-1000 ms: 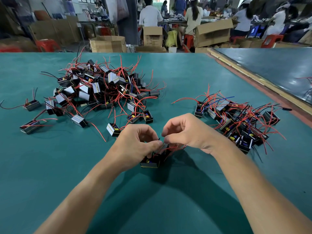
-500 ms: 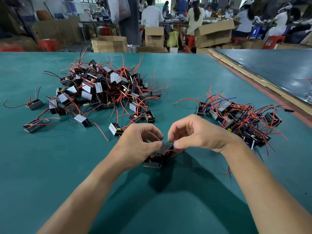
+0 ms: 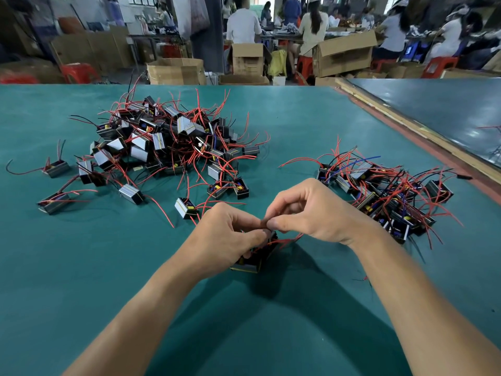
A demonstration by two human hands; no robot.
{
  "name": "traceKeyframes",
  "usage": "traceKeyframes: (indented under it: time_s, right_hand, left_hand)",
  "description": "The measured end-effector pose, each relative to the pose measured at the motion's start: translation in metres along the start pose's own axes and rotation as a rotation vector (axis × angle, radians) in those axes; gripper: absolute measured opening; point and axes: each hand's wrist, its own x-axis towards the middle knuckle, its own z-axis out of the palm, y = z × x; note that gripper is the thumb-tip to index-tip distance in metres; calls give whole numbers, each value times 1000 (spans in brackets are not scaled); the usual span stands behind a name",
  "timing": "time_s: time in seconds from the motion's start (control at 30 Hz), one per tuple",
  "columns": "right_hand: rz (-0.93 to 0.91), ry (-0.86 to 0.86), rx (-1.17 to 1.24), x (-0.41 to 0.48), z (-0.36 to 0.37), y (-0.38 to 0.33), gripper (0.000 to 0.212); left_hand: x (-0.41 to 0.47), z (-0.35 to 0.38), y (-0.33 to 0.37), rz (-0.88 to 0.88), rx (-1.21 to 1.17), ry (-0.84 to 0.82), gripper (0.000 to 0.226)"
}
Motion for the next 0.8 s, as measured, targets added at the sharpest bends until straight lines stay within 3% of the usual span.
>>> traceKeyframes:
  time_s: [0.27, 0.5, 0.8]
  right_hand:
    - [-25, 68, -30, 2, 2, 2, 25]
    - [-17, 63, -113, 1, 3, 2, 13]
    - [26, 19, -141, -1, 1, 1, 18]
  left_hand:
    - [0, 4, -2, 28, -22, 65, 13]
    - [0, 7, -4, 49, -15, 118, 7]
    - [-2, 14, -5, 70, 8, 214, 11]
